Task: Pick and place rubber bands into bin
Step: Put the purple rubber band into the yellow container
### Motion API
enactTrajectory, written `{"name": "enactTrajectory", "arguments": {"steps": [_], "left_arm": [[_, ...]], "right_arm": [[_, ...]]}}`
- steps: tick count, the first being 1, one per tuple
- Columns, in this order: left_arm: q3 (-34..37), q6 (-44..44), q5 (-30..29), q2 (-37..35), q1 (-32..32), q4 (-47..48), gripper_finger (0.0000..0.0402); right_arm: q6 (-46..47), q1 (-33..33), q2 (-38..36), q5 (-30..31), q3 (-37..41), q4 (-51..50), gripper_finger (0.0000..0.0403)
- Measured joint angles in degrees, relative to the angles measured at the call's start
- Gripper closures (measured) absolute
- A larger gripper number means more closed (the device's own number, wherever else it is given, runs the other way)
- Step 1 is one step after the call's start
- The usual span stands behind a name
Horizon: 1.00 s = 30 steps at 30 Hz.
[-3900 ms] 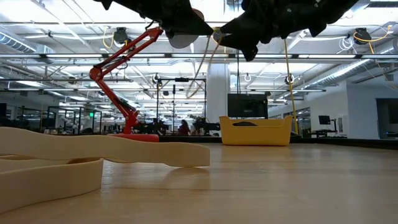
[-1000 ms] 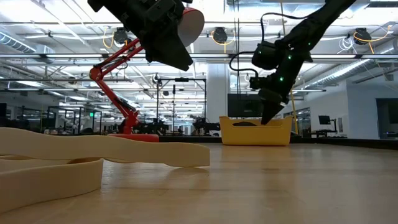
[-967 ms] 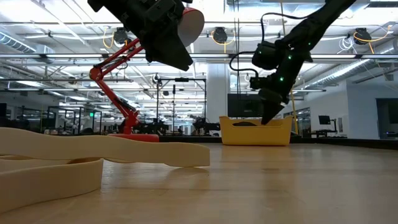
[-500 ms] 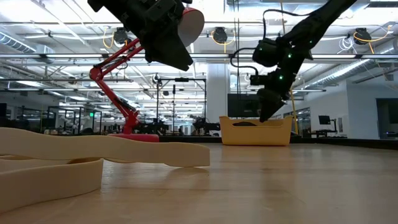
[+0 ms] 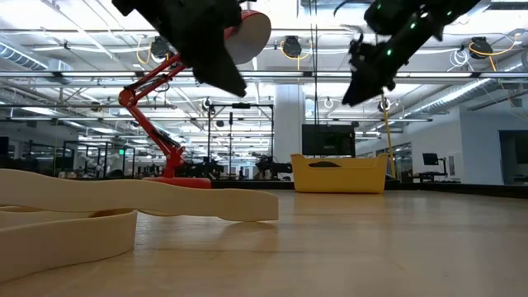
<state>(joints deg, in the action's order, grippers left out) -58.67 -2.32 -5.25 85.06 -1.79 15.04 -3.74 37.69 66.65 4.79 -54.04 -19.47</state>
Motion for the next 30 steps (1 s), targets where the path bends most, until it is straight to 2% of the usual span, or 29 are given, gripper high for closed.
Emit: {"name": "enactTrajectory", "arguments": {"steps": [4, 10, 19, 25, 30], "left_arm": [[0.0, 0.9, 3.0, 0.0, -2.0, 8.9, 0.0224], [0.1, 0.8, 2.9, 1.3, -6.5, 18.9, 0.0224], [0.1, 1.2, 2.7, 8.2, -12.0, 23.6, 0.0225], [0.1, 1.8, 4.1, 14.9, -12.7, 24.4, 0.0225], [-0.3, 2.0, 6.1, 17.6, -12.7, 25.0, 0.0225]], "right_arm": [[3.5, 0.0, -4.7, -3.5, 0.0, 0.0, 0.0208], [5.2, -0.1, -7.9, -3.6, 0.0, 0.0, 0.0208], [6.0, -1.2, -7.3, -3.6, 0.0, 1.4, 0.0209], [5.9, -2.9, -6.6, -3.6, 0.0, 4.1, 0.0213], [5.5, -3.9, -6.5, -3.6, 0.0, 4.7, 0.0211]]}}
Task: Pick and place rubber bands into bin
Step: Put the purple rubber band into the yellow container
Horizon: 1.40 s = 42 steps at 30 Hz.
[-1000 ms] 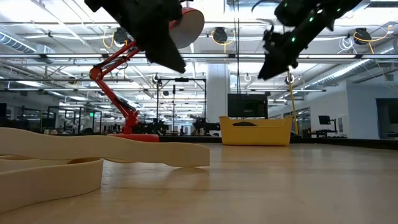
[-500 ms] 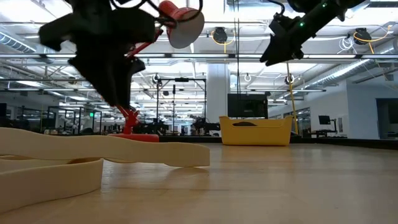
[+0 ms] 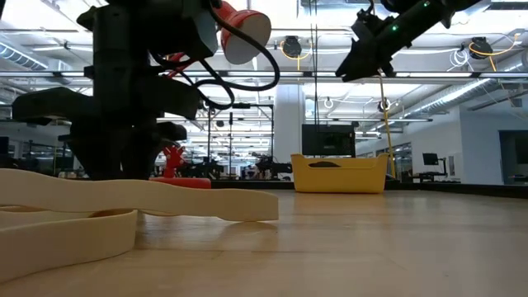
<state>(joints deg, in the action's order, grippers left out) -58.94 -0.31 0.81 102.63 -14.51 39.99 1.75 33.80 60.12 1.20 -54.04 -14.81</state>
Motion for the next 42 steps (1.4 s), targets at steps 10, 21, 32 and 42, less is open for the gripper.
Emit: {"name": "enactTrajectory", "arguments": {"steps": [10, 21, 32, 42], "left_arm": [[0.1, 0.5, 2.3, 0.5, 0.0, 0.8, 0.0266], [0.2, -0.2, 3.2, 0.6, -0.8, 0.4, 0.0340], [0.3, -1.4, 0.6, 1.1, -1.8, -1.7, 0.0380], [0.4, -3.4, 0.1, -0.3, -1.3, -2.1, 0.0398]], "right_arm": [[-0.9, -0.6, 0.0, 0.0, 0.0, 0.0, 0.0217], [-0.9, -0.6, 0.0, 0.0, 0.0, 0.0, 0.0218], [-0.9, -0.6, 0.0, 0.0, 0.0, -0.1, 0.0218], [-0.9, -0.6, 0.0, 0.0, 0.0, -0.1, 0.0218]]}}
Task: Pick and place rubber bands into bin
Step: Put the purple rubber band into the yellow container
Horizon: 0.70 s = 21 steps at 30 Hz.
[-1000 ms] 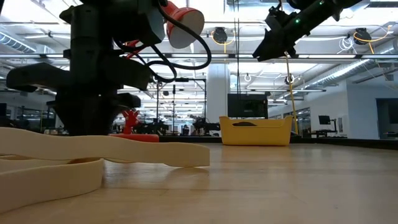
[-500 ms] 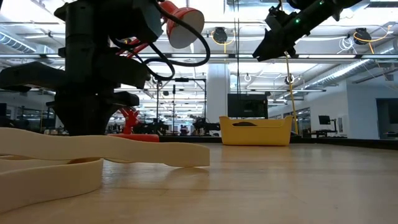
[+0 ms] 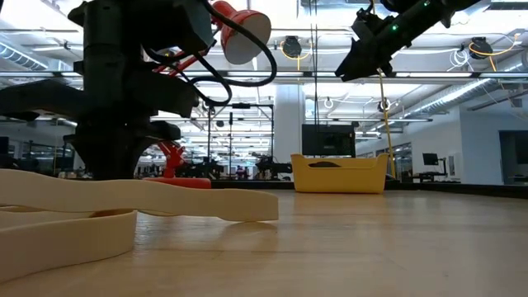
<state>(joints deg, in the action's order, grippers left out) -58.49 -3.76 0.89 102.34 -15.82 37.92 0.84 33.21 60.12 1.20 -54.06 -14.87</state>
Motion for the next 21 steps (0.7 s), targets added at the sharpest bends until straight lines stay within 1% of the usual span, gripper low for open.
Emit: {"name": "enactTrajectory", "arguments": {"steps": [6, 9, 12, 17, 19, 21], "left_arm": [[0.1, -1.1, -1.4, -4.5, 1.4, -2.5, 0.0399], [0.1, -1.3, -1.4, -6.7, 2.1, -4.1, 0.0400], [0.0, -1.3, -1.5, -9.4, 3.3, -7.3, 0.0400], [0.0, -0.8, -4.0, -13.1, 5.5, -13.3, 0.0400], [0.0, 0.0, -4.9, -14.6, 6.6, -16.0, 0.0400], [0.0, 1.2, -6.4, -15.6, 7.7, -20.6, 0.0401]], "right_arm": [[1.5, 0.0, 0.0, -0.1, 0.0, 0.0, 0.0218], [1.7, 0.0, 0.0, -3.1, 0.0, 0.0, 0.0218], [1.4, -0.6, 0.0, -8.7, 0.0, 0.0, 0.0218], [-2.1, -3.3, 0.0, -23.1, 0.0, 0.2, 0.0218], [-2.0, -5.0, 0.0, -26.3, 0.0, 0.8, 0.0218], [-2.0, -6.8, 0.0, -27.0, 0.0, 1.0, 0.0218]]}}
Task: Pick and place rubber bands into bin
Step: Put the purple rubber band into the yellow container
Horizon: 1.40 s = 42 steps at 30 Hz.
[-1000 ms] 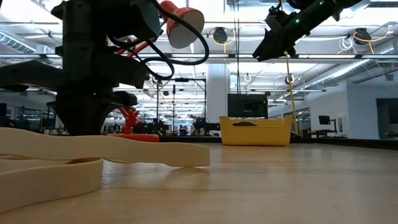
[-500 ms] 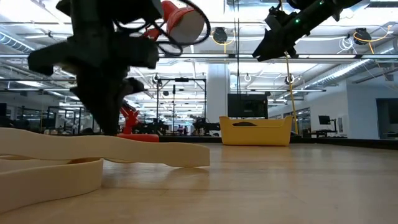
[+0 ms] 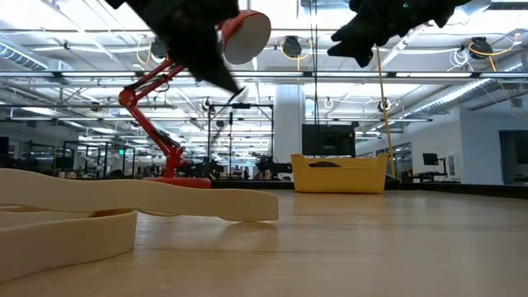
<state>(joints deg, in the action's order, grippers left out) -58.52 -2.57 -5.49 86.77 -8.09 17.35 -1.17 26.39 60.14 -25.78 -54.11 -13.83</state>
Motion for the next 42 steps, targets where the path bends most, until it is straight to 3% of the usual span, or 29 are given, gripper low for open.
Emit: {"name": "enactTrajectory", "arguments": {"steps": [7, 16, 20, 26, 33, 42], "left_arm": [[-0.1, 5.8, -2.2, -1.3, 3.6, -14.4, 0.0401], [-0.1, 10.7, -6.1, -1.3, 6.8, -21.8, 0.0401], [-0.1, 11.9, -6.1, -1.3, 7.4, -25.4, 0.0400], [-0.1, 12.6, -5.1, -1.3, 7.4, -26.6, 0.0399], [-0.1, 12.9, -5.4, -1.3, 7.4, -26.6, 0.0399], [-0.1, 13.0, -7.6, -1.3, 7.7, -26.5, 0.0399]], "right_arm": [[0.5, -6.9, 0.0, 0.1, 2.9, 8.4, 0.0218], [3.8, -13.2, 0.5, 0.2, 15.3, 29.7, 0.0218], [7.4, -15.3, 2.8, 4.0, 19.5, 40.5, 0.0218], [7.4, -17.3, 8.5, 12.1, 20.4, 45.3, 0.0218], [11.1, -17.7, 14.9, 12.2, 20.4, 53.9, 0.0219], [12.1, -19.9, 20.4, 12.3, 20.4, 63.9, 0.0251]]}}
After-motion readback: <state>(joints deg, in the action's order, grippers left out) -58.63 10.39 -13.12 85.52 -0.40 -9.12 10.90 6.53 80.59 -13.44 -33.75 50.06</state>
